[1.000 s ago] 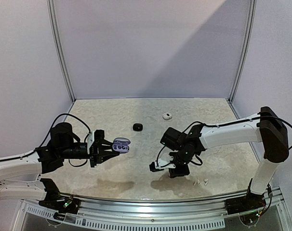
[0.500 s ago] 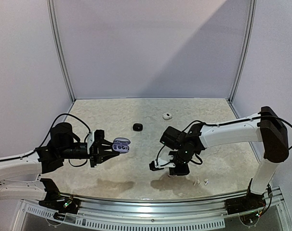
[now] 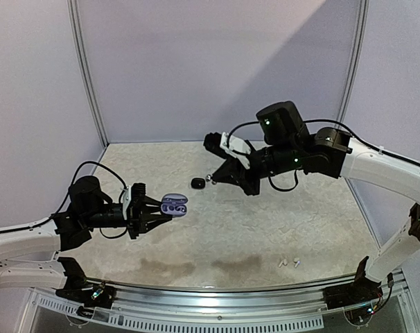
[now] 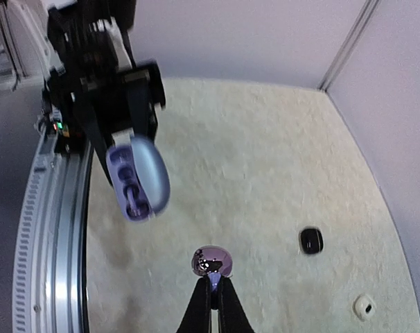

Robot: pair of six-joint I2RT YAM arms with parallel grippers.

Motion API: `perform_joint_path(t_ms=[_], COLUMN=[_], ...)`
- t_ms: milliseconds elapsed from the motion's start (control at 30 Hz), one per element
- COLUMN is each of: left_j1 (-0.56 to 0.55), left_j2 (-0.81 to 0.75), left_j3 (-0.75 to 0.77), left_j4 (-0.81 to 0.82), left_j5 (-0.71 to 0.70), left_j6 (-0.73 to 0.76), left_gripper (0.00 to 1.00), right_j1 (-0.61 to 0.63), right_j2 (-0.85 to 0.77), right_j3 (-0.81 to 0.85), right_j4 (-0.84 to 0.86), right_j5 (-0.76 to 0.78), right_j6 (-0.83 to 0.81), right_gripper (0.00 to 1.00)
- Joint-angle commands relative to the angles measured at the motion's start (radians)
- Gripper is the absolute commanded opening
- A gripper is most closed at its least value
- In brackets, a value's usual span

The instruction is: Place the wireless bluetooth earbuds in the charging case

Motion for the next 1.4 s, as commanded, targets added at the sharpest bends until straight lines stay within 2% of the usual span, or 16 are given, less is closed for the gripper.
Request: perform_joint_path(t_ms=[0, 67, 367, 1200, 1367], left_j1=[-0.004, -0.004, -0.004, -0.004, -0.004], left_j2=[0.005, 0.006, 0.013, 0.013, 0.014], left_j3=[-0.012, -0.011, -0.005, -0.003, -0.004], left_j4=[0.088, 0.104, 0.105, 0.082, 0.083], left_j5=[0.044, 0.048, 0.058, 0.065, 0.064], left_j6=[-0.035, -0.042, -0.029, 0.009, 0.012], left_gripper=[0.00, 0.00, 0.00, 0.00, 0.00], right_j1=[0.054, 0.080, 0.173, 0.182, 0.192], right_j2=[0.016, 0.044, 0.206, 0.344, 0.374], right_j3=[0.026, 0.062, 0.248, 0.373, 0.405], right_j4=[0.202, 0.219, 0.021, -0.191, -0.193], right_j5=[-0.130, -0.137, -0.135, 0.007, 0.019], right_j6=[0.095, 0.081, -0.039, -0.183, -0.193], right_gripper=[0.00, 0.00, 0.00, 0.00, 0.06])
